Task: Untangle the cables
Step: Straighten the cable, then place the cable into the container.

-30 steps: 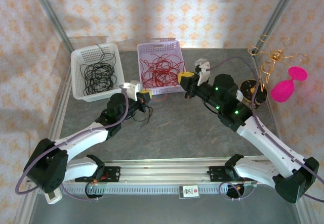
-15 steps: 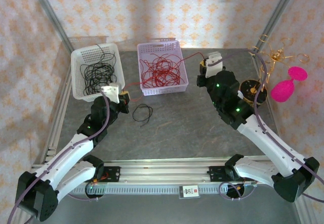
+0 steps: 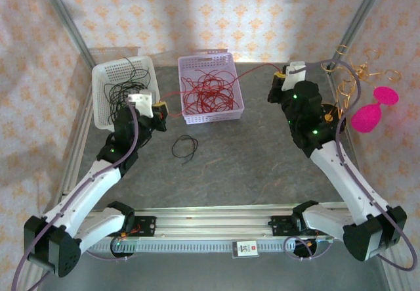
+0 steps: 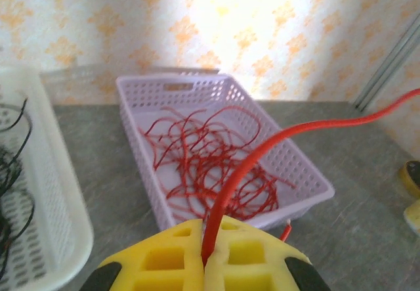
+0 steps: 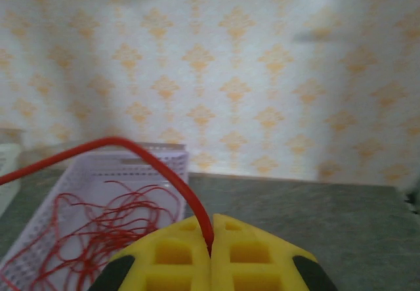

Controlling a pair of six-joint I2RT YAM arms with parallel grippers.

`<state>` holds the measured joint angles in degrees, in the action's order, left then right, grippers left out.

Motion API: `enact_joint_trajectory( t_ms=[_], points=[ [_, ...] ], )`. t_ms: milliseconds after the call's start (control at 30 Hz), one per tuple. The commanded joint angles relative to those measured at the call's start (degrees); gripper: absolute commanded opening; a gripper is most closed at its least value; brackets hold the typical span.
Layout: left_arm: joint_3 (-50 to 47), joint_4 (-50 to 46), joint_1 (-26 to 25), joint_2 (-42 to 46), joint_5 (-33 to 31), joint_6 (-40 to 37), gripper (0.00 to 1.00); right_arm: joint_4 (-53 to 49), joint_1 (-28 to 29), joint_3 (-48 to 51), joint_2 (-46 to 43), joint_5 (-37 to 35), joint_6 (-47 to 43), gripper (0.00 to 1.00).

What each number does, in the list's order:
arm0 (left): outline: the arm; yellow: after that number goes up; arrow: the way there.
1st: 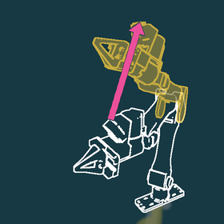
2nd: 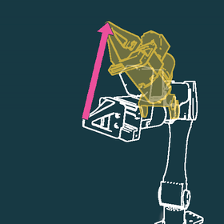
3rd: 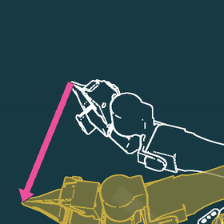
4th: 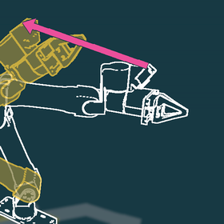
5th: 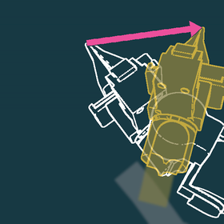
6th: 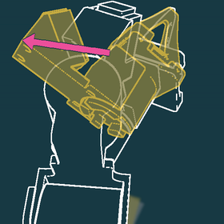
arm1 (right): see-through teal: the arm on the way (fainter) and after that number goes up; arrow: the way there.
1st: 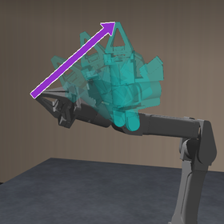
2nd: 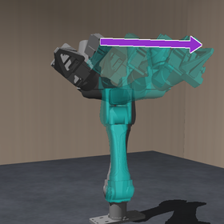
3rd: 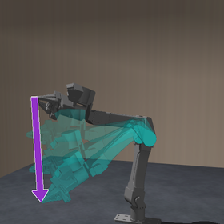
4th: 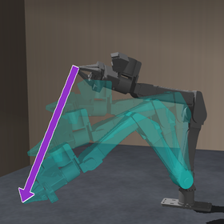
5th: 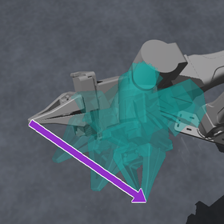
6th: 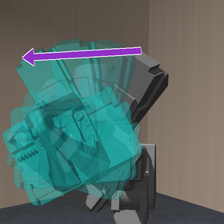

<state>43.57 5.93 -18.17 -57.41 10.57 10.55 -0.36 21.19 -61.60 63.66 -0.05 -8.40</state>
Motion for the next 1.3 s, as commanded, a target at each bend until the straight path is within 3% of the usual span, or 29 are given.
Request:
enact_joint_trajectory(
  t_ms=[0, 133, 300, 400, 533, 600, 967, 1267],
  points=[
    [6.5, 3.7, 0.6, -5.6, 4.2, 0.5, 0.0, 2.4, -0.1, -3.7, 5.8, 13.7, 8.2, 0.0],
    [13.2, 8.3, 0.6, -14.9, 5.1, 2.2, 0.0, 5.0, -0.1, -6.5, 14.3, 19.5, 14.5, 0.0],
    [21.5, 10.7, -0.1, -26.4, 5.0, 5.3, 0.0, 9.0, -0.1, -10.2, 25.1, 18.8, 20.3, 0.01],
    [24.9, 10.4, -1.0, -30.3, 3.1, 4.9, 0.0, 7.1, -0.1, -14.5, 32.7, 18.8, 21.0, 0.12],
    [28.7, 9.3, -1.2, -33.2, 1.6, 4.5, 0.0, 5.2, -0.1, -17.2, 38.5, 19.9, 20.1, 0.37],
    [30.7, 8.7, -1.2, -34.5, 1.6, 4.1, 0.0, 6.6, -0.1, -15.5, 37.4, 19.5, 19.9, 0.47],
    [43.1, 3.9, -1.2, -41.8, 0.0, 1.9, 0.0, 1.9, -0.6, -3.1, 21.9, 18.9, 17.2, 0.7],
    [51.0, 0.5, -2.1, -48.7, 3.3, 0.0, 0.0, -1.5, -0.8, 13.7, 2.3, 18.6, 18.3, 0.71]
  ],
)
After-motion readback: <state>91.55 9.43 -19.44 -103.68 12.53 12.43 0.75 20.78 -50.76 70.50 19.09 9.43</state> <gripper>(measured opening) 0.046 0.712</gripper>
